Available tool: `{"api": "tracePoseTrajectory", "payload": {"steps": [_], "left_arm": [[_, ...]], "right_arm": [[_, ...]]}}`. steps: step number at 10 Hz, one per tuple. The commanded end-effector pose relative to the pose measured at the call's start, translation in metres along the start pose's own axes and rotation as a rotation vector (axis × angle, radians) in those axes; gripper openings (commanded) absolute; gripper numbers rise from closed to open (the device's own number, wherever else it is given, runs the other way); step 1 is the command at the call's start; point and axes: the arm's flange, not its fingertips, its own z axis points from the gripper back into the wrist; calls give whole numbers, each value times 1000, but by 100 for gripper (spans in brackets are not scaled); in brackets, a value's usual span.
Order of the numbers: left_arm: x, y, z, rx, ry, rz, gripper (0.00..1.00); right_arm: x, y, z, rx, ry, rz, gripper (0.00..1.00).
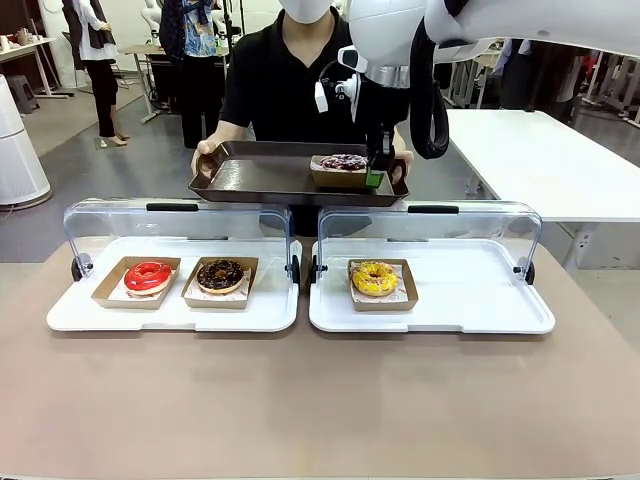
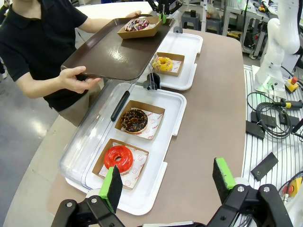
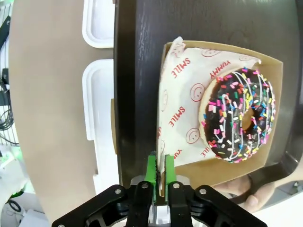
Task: Provide the desired donut to the person.
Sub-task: Place the picked Paper togo box onto the Handle tray extended by the person.
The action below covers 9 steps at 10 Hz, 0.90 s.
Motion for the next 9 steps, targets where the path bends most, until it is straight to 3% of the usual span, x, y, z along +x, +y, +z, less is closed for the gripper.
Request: {"api": "tracePoseTrajectory", "payload": {"steps": [1, 2, 4, 5, 6, 9], "left_arm": [[-1, -1, 3, -7, -8, -1, 100], [-1, -1, 3, -7, -8, -1, 100], [-1, -1, 3, -7, -8, -1, 100], [-1, -1, 3, -7, -8, -1, 100], [-1, -1, 3, -7, -8, -1, 100], [-1, -1, 3, -7, -8, -1, 100]], "right_arm": [[3, -9, 1, -36, 13, -14, 69], [3, -9, 0, -38, 12, -14, 100], [4, -7, 0, -39, 13, -12, 100], [4, -9, 1, -36, 13, -16, 93], [2, -9, 0, -33, 13, -19, 100], [1, -9, 0, -19, 11, -20, 100]]}}
